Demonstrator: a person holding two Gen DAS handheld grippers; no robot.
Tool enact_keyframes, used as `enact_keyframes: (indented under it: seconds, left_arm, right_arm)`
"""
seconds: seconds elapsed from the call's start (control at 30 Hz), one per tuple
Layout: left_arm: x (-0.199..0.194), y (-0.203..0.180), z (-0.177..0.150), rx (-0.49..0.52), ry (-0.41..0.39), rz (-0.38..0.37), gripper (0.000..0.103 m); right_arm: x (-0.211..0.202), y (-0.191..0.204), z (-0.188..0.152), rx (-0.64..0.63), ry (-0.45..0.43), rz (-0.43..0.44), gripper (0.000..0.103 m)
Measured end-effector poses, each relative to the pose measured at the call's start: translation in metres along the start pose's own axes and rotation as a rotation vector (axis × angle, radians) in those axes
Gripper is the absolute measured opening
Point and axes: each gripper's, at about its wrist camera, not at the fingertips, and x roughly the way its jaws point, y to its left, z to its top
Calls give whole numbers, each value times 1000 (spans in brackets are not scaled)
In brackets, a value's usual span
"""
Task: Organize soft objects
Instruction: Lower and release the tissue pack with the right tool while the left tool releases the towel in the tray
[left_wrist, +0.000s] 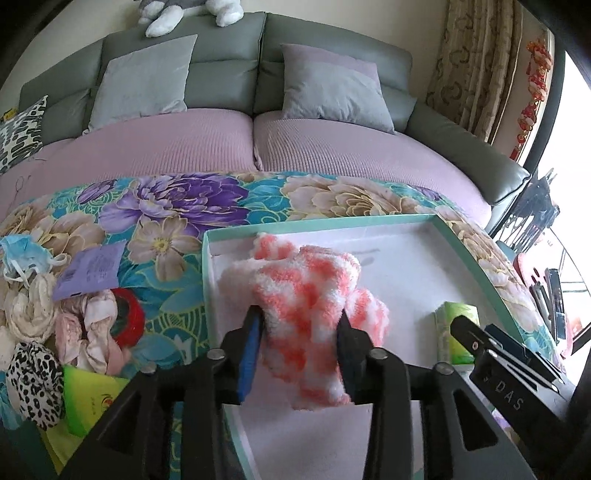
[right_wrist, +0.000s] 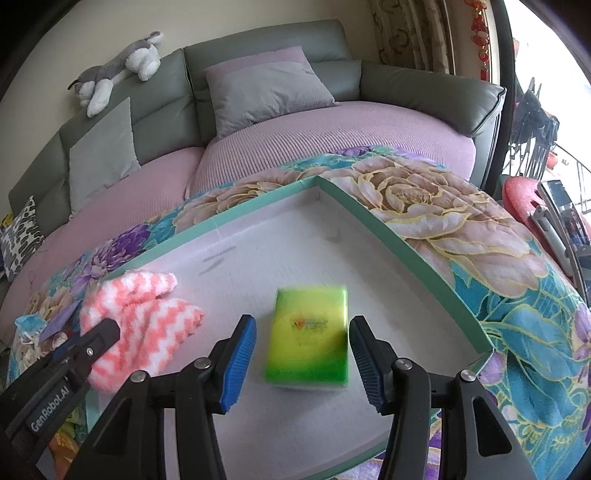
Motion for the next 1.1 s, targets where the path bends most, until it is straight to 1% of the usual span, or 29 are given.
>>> enact_keyframes:
  seconds: [0.13, 0.17, 0.2, 0.27, 0.3, 0.33, 0.4, 0.6, 0.67, 0.73, 0.97, 1.03, 1.07, 1.1]
  left_arm:
    - [-9, 1, -2, 1, 3, 8, 45]
    - [-13, 2, -2, -1, -1, 7, 47]
    - [-15, 2, -1, -2, -4, 7, 51]
    - [-22, 4, -1, -5, -12, 18, 56]
    - [-26, 5, 0, -7, -16, 28, 59]
    - [-29, 7, 0, -10, -19, 38, 61]
    - [-34, 12, 1, -23, -25, 61, 63]
    - [-42, 28, 0, -55, -38, 125, 65]
    - [-41, 34, 0, -73, -30, 140, 67]
    - [-39, 39, -1, -88, -22, 151, 78]
    - [-35, 48, -4, -117, -5, 176, 78]
    - [-34, 49, -5, -124, 0, 189, 79]
    - [-33, 51, -6, -130, 2, 194, 80]
    - [-33, 53, -6, -138, 4, 198, 87]
  right_arm:
    - [-2, 1, 1, -5, 1, 0, 58]
    - [-3, 2, 1, -5, 3, 2, 60]
    - [-4, 1, 1, -4, 6, 8, 64]
    - [-5, 3, 2, -9, 6, 12, 69]
    - [-6, 4, 2, -15, 3, 12, 70]
    - [-6, 5, 2, -21, 4, 12, 70]
    - [-8, 8, 2, -33, 4, 14, 76]
    - [-11, 14, 2, -57, 1, 18, 77]
    - [-10, 17, 2, -65, 7, 19, 77]
    - [-9, 19, 1, -75, 15, 20, 77]
    - [-10, 25, -1, -94, 18, 19, 78]
    - [-10, 25, -1, -96, 18, 20, 85]
    - [-10, 26, -1, -97, 17, 20, 94]
    - [-11, 27, -1, -97, 15, 20, 100]
